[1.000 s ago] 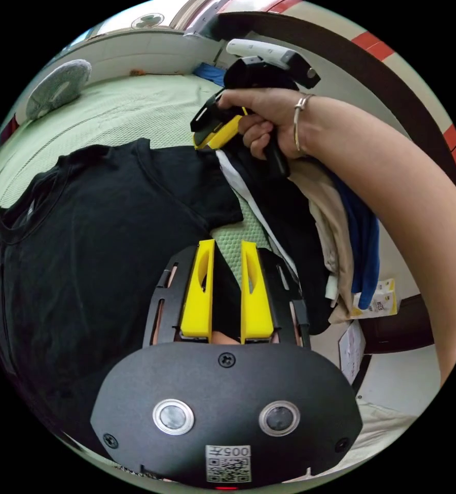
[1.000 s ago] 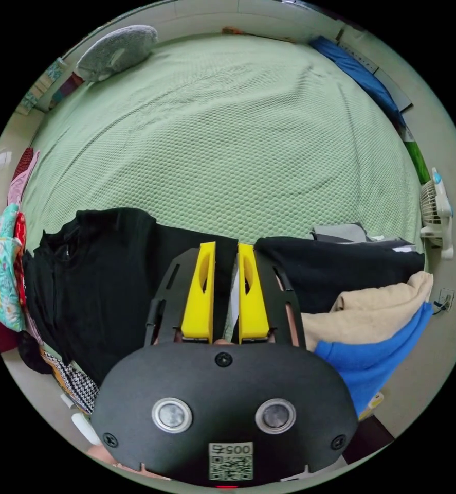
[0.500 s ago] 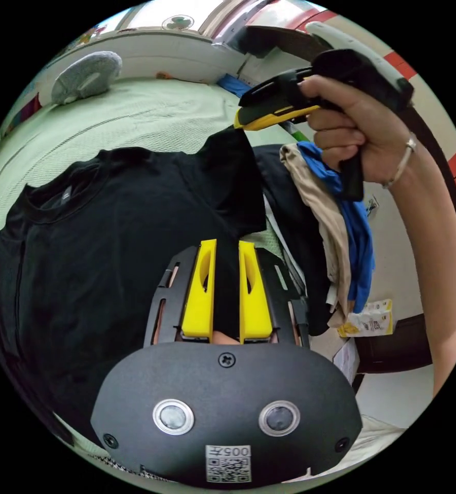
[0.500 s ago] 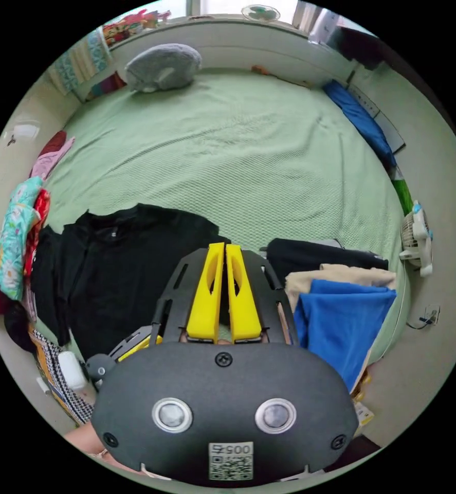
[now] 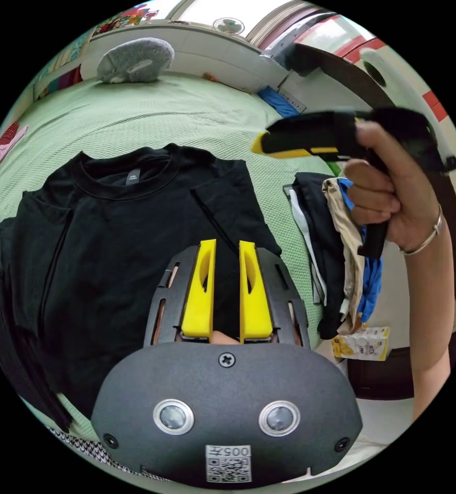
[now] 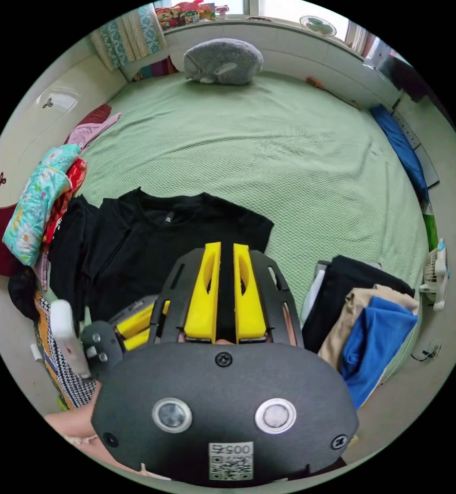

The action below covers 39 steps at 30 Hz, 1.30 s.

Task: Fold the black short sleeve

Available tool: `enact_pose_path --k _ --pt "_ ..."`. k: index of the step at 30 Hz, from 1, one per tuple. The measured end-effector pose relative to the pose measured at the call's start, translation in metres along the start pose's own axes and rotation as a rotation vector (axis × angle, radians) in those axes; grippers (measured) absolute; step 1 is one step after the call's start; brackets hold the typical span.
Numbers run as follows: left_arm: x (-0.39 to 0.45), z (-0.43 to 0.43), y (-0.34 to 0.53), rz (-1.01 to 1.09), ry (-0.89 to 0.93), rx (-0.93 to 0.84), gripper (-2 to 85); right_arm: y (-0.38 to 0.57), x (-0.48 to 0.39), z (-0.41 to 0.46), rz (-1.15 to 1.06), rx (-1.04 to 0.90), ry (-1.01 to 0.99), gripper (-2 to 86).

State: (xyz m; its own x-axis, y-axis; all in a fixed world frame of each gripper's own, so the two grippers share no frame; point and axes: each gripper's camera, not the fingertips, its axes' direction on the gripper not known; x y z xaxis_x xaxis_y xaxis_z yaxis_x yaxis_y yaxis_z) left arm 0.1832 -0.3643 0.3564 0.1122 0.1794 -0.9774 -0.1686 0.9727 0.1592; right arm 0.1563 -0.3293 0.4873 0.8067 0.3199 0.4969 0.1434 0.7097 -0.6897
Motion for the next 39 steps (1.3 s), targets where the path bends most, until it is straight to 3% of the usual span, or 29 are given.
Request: enact_pose_path --k 6,13,19,27,34,39 --pt "-0.002 0.008 0.0 0.0 0.032 -0.013 8.1 0.066 0.012 0.04 0.026 -0.114 -0.016 3.6" --pt "0.001 0.022 0.0 0.034 0.027 -0.052 8.2 0.089 -0.019 0.069 -0.015 -0.085 0.026 -0.3" --pt "-0.007 0.006 0.001 0.029 -0.045 -0.024 7.9 0.1 -0.047 0.044 -0.06 -0.017 0.044 -1.3" --pt "-0.023 0.009 0.008 0.005 -0.003 -0.09 7.8 0.109 -0.085 0.091 -0.186 -0.17 0.281 -1.6" --pt "-0.042 -0.011 0.019 -0.043 -0.02 -0.034 7.6 0.097 -0.103 0.042 -0.203 0.108 0.134 -0.3" --pt "-0.053 -0.018 0.026 -0.055 -0.068 -0.04 7.7 0.067 -0.113 0.095 -0.211 0.07 0.105 4.6"
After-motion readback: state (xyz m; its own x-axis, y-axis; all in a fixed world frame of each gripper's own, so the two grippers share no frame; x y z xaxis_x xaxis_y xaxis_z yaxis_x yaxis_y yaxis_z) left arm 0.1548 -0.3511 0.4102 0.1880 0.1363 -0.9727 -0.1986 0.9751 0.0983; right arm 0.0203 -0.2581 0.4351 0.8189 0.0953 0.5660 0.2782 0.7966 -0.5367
